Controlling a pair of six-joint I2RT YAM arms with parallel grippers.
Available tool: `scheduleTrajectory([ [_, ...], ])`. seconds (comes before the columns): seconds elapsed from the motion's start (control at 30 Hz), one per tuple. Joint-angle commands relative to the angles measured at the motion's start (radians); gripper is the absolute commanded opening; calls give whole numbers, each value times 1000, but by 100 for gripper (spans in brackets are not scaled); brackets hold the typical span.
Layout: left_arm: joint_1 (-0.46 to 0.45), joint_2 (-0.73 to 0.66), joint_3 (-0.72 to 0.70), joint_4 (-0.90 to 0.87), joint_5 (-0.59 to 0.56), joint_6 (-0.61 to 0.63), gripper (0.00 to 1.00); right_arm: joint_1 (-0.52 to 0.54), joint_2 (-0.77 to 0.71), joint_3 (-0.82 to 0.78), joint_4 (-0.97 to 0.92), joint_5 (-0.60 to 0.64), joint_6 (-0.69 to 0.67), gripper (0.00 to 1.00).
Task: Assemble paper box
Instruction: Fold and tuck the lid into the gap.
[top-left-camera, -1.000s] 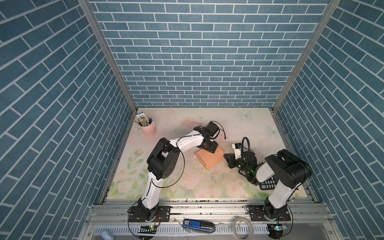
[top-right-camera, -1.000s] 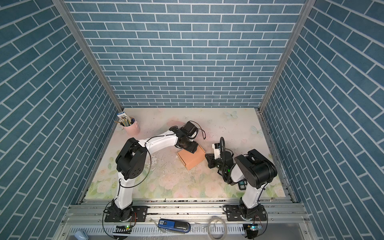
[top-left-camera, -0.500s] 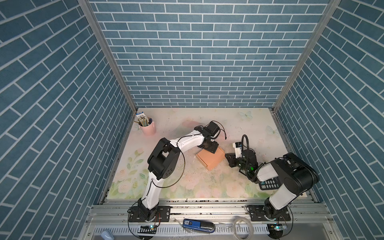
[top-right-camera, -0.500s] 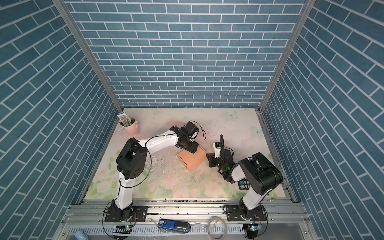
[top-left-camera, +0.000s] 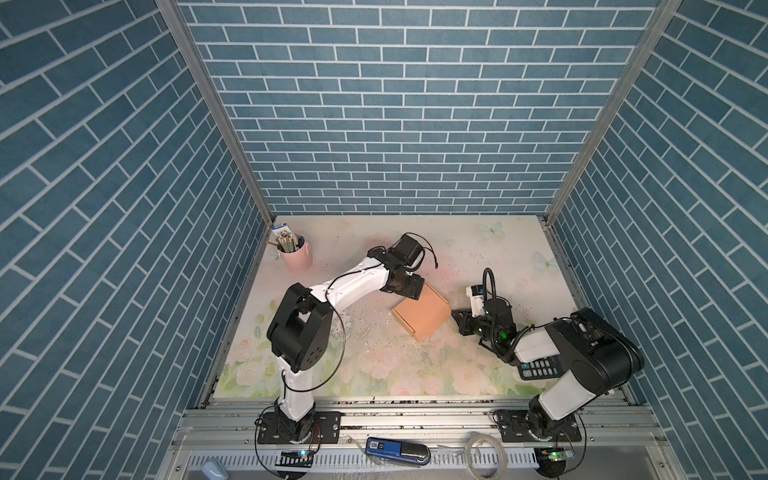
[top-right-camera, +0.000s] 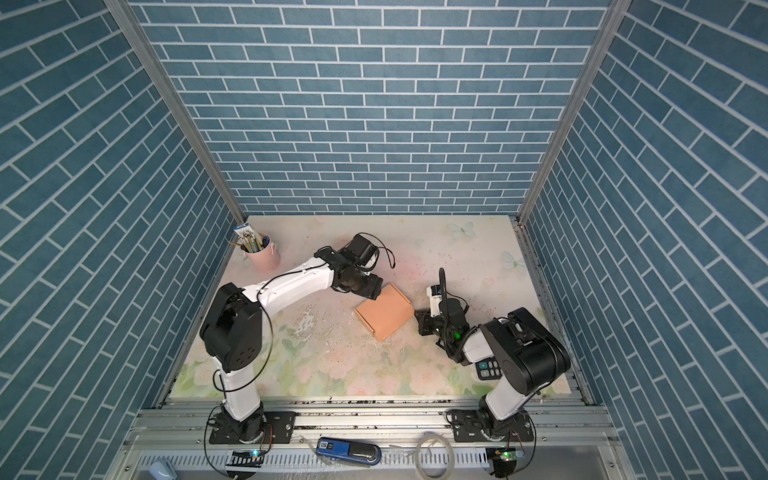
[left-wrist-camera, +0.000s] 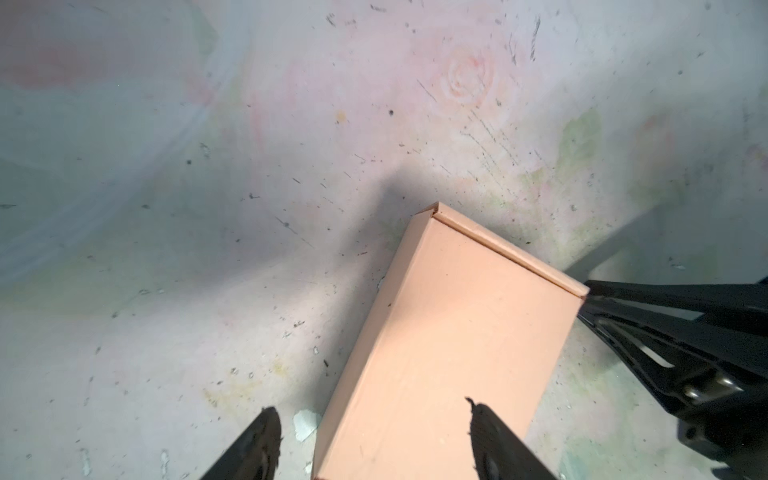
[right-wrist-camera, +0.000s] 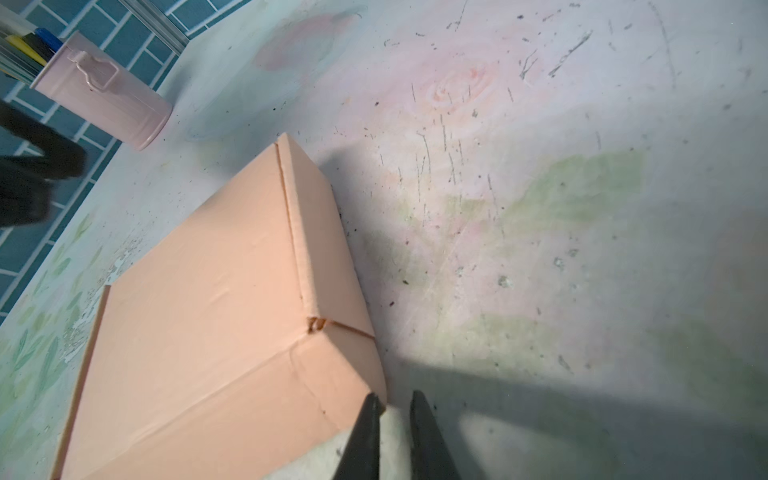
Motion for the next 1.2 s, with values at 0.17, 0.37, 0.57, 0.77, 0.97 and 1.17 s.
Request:
scheduleTrajectory([
  [0.17, 57, -17, -97, 6, -29, -18, 74, 26, 29, 96, -117, 43, 40, 15],
  [0.37, 99, 38, -56, -30, -57, -5, 73, 64, 20, 181, -271, 107, 52, 15],
  [0.57, 102, 101, -33, -38, -62, 5, 73, 97, 54, 257, -357, 140, 60, 16],
  [0.77, 95, 117, -48, 9, 0, 3, 72, 109, 70, 302, -414, 177, 72, 17],
  [0.97, 70, 147, -50, 28, 12, -4, 71, 122, 68, 334, -470, 214, 94, 17],
  [1.17, 50, 174, -48, 57, 33, -22, 72, 135, 70, 354, -502, 234, 127, 18],
])
